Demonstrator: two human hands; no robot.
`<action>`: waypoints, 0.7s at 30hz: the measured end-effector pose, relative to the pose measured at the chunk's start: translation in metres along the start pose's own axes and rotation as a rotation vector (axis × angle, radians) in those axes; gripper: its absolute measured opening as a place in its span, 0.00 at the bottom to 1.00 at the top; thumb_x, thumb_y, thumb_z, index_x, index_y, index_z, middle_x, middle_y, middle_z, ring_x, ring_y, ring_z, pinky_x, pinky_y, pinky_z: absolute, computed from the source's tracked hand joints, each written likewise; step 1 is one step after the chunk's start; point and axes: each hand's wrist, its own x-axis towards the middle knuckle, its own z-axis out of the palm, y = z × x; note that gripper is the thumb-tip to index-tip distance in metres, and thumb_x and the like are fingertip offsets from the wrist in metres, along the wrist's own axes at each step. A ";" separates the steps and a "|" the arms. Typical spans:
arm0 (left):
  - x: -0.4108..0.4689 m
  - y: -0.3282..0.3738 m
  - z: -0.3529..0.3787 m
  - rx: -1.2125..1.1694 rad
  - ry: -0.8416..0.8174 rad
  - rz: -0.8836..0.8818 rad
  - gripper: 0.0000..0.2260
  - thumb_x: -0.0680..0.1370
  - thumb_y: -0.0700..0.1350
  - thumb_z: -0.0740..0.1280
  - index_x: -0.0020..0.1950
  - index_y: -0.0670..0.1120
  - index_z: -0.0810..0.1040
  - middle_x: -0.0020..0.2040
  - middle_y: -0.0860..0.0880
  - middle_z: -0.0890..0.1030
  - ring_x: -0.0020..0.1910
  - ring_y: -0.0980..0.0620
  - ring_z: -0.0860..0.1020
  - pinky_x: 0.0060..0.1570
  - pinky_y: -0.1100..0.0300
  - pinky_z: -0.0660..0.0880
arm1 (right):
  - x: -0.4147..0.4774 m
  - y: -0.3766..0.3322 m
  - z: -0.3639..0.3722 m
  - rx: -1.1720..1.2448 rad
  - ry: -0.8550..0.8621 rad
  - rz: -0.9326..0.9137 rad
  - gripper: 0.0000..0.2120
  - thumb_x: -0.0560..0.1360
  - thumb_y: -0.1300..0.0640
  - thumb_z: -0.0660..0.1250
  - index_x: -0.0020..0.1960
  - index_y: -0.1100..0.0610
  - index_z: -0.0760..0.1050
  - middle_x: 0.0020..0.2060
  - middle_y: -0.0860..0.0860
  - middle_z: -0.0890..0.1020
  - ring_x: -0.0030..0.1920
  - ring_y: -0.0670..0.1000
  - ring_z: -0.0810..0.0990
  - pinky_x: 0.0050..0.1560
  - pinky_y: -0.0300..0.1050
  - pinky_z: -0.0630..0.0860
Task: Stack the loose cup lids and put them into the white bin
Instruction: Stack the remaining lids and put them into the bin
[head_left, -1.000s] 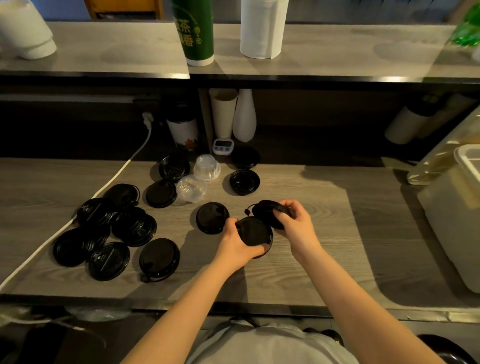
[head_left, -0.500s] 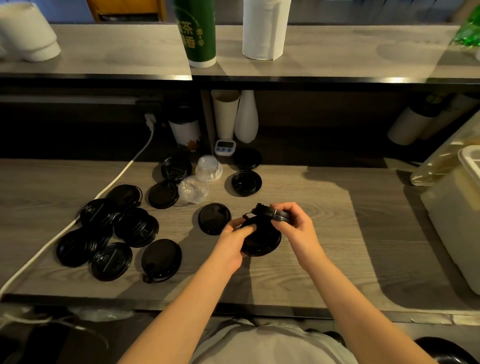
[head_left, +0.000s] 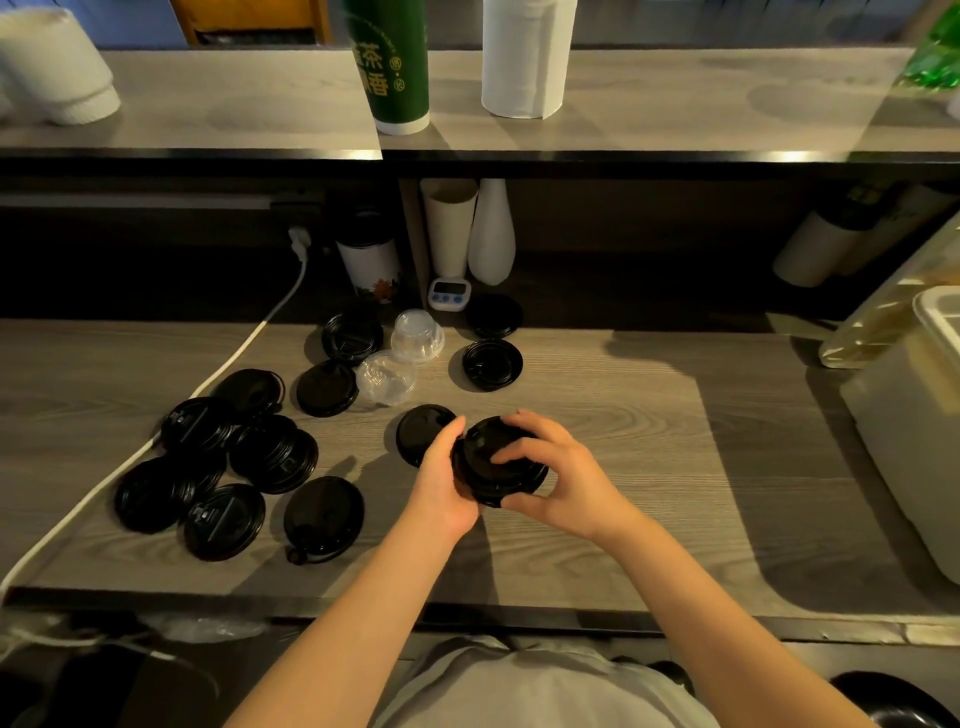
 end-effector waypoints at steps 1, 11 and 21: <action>0.000 0.001 -0.001 0.017 -0.007 0.005 0.17 0.79 0.52 0.61 0.58 0.41 0.78 0.55 0.39 0.81 0.56 0.42 0.78 0.58 0.48 0.74 | 0.001 0.000 0.000 0.019 -0.011 0.012 0.17 0.65 0.57 0.76 0.53 0.49 0.81 0.68 0.49 0.69 0.70 0.50 0.65 0.69 0.45 0.63; -0.003 0.017 -0.022 0.323 0.159 0.348 0.08 0.77 0.38 0.63 0.53 0.48 0.75 0.54 0.43 0.77 0.54 0.45 0.76 0.50 0.54 0.75 | 0.023 -0.013 0.007 0.478 0.004 0.559 0.19 0.78 0.55 0.63 0.69 0.51 0.66 0.62 0.49 0.74 0.61 0.49 0.74 0.56 0.44 0.74; -0.005 0.027 -0.051 0.441 0.157 0.103 0.10 0.77 0.37 0.62 0.58 0.44 0.73 0.55 0.43 0.78 0.52 0.46 0.77 0.52 0.52 0.74 | 0.052 -0.013 0.030 0.466 -0.211 0.613 0.13 0.77 0.62 0.65 0.60 0.53 0.71 0.46 0.58 0.76 0.43 0.52 0.79 0.40 0.44 0.79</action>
